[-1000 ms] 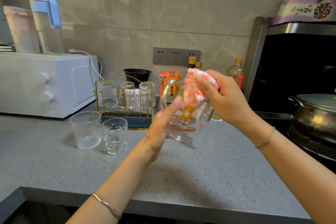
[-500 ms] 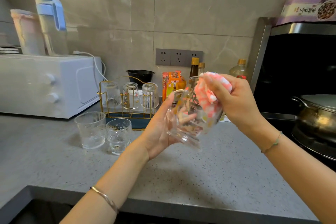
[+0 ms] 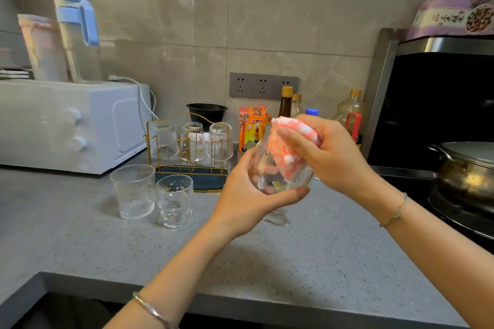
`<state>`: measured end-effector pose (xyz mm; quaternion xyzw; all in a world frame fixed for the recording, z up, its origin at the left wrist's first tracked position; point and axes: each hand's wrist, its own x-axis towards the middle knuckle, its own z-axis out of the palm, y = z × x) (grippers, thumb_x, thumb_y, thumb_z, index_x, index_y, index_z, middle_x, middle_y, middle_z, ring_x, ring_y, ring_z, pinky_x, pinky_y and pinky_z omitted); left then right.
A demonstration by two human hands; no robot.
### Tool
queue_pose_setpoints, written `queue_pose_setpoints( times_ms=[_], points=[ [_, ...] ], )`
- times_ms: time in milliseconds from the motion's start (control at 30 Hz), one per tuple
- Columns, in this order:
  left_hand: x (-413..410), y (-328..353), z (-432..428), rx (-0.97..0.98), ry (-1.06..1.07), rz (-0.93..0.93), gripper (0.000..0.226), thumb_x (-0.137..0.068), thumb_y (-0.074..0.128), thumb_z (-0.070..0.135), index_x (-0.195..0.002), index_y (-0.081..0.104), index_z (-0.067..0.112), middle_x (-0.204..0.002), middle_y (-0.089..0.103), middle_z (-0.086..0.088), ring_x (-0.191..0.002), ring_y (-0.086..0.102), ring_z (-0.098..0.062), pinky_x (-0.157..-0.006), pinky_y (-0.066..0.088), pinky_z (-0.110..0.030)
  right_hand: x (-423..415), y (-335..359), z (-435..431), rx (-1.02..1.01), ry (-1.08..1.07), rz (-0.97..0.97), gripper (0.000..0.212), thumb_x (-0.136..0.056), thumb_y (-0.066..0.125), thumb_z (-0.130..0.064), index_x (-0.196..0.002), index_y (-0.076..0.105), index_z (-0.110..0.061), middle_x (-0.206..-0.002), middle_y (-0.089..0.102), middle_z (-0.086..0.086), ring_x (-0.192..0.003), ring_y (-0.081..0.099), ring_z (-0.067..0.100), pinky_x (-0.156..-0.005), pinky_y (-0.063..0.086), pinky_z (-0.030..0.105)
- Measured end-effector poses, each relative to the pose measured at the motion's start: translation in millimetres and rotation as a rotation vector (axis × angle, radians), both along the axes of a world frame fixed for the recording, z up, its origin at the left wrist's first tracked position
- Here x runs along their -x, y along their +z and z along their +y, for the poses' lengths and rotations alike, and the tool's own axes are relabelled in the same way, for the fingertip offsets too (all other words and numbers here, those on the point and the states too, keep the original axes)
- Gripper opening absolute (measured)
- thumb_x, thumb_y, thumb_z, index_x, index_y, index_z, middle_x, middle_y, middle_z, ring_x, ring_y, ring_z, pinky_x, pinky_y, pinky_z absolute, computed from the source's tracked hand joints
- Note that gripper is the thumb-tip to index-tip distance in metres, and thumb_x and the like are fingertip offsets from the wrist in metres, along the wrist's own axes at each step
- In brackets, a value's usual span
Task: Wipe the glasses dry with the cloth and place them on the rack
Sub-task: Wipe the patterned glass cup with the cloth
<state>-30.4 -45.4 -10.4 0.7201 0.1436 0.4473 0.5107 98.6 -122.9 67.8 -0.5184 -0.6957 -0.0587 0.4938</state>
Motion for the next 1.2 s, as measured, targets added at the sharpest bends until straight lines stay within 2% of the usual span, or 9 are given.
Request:
queue_pose_setpoints(
  times_ms=[167,233,400,533,633,800,933,1067,1200],
  points=[
    [12.3,-2.7,-0.9,0.214,-0.224,0.012,0.093,-0.039,0.090,0.053,-0.120,0.061,0.019,-0.107,0.074,-0.005,-0.095,0.071,-0.020,-0.077,0.057,-0.026,-6.4,-0.6,-4.6,0.093,0.164,0.012,0.026,-0.092,0.050,-0.038,-0.078,0.061,-0.020,-0.070,0.060,-0.009,-0.066,0.060,0.011,-0.061,0.047,0.015],
    [18.5,-3.6,-1.9,0.300,-0.371,0.036,0.094,-0.038,0.087,0.063,-0.120,0.065,0.024,-0.112,0.073,-0.002,-0.098,0.070,-0.021,-0.079,0.057,-0.031,-7.6,-2.3,-7.7,0.123,0.203,0.046,0.024,-0.091,0.047,-0.036,-0.087,0.063,-0.019,-0.077,0.064,-0.009,-0.073,0.064,0.008,-0.066,0.050,0.015],
    [25.1,-7.8,2.0,0.665,-0.794,-0.101,0.084,-0.053,0.091,0.047,-0.122,0.066,0.006,-0.116,0.067,-0.018,-0.090,0.070,-0.032,-0.073,0.058,-0.041,-15.1,-14.9,-11.4,0.203,0.269,0.234,0.030,-0.082,0.042,-0.044,-0.097,0.062,-0.027,-0.083,0.067,-0.021,-0.080,0.065,-0.002,-0.070,0.050,0.012],
    [23.6,-13.0,7.0,0.760,-1.056,-0.178,0.078,-0.076,0.077,0.046,-0.136,0.051,0.002,-0.124,0.059,-0.026,-0.094,0.067,-0.037,-0.082,0.056,-0.044,-24.9,-28.8,-7.3,0.250,0.283,0.339,0.029,-0.083,0.042,-0.047,-0.089,0.070,-0.045,-0.091,0.071,-0.011,-0.086,0.066,0.003,-0.074,0.051,0.015],
    [24.9,-16.9,12.8,0.772,-1.146,-0.242,0.082,-0.081,0.072,0.046,-0.143,0.041,0.001,-0.128,0.054,-0.032,-0.098,0.064,-0.042,-0.087,0.054,-0.048,-39.4,-35.4,-2.4,0.234,0.267,0.514,0.027,-0.080,0.047,-0.053,-0.077,0.072,-0.041,-0.084,0.070,-0.011,-0.091,0.062,0.010,-0.089,0.045,0.027],
    [28.2,-20.3,22.3,0.785,-0.792,-0.165,0.093,-0.055,0.091,0.046,-0.132,0.058,0.004,-0.122,0.061,-0.026,-0.086,0.068,-0.035,-0.072,0.060,-0.043,-58.4,-39.7,1.8,0.108,0.046,0.627,0.037,-0.081,0.055,-0.058,-0.098,0.070,-0.028,-0.096,0.073,-0.003,-0.092,0.067,0.007,-0.081,0.052,0.022],
    [26.5,-27.5,33.5,0.830,-0.543,-0.125,0.105,-0.045,0.091,0.056,-0.130,0.059,0.004,-0.126,0.061,-0.022,-0.087,0.069,-0.030,-0.065,0.061,-0.037,-61.9,-66.1,-3.5,0.118,-0.166,0.303,0.014,-0.090,0.057,-0.032,-0.084,0.070,-0.030,-0.073,0.071,-0.015,-0.066,0.063,-0.005,-0.061,0.048,0.008],
    [26.7,-38.8,35.8,0.972,-0.460,-0.170,0.097,-0.056,0.082,0.062,-0.129,0.058,0.003,-0.127,0.063,-0.018,-0.103,0.064,-0.029,-0.069,0.062,-0.038,-69.0,-129.7,-5.8,0.329,-0.298,0.067,0.010,-0.087,0.066,-0.024,-0.090,0.071,-0.032,-0.078,0.073,-0.008,-0.068,0.065,0.003,-0.064,0.050,0.016],
    [25.1,-48.1,30.8,1.054,-0.414,-0.178,0.076,-0.071,0.065,0.061,-0.115,0.067,-0.001,-0.114,0.064,-0.020,-0.089,0.066,-0.028,-0.066,0.060,-0.037,-60.0,-164.7,-13.5,0.508,-0.246,0.010,0.010,-0.086,0.065,-0.035,-0.093,0.065,-0.042,-0.084,0.068,-0.017,-0.076,0.061,-0.002,-0.066,0.044,0.010]
  ],
)
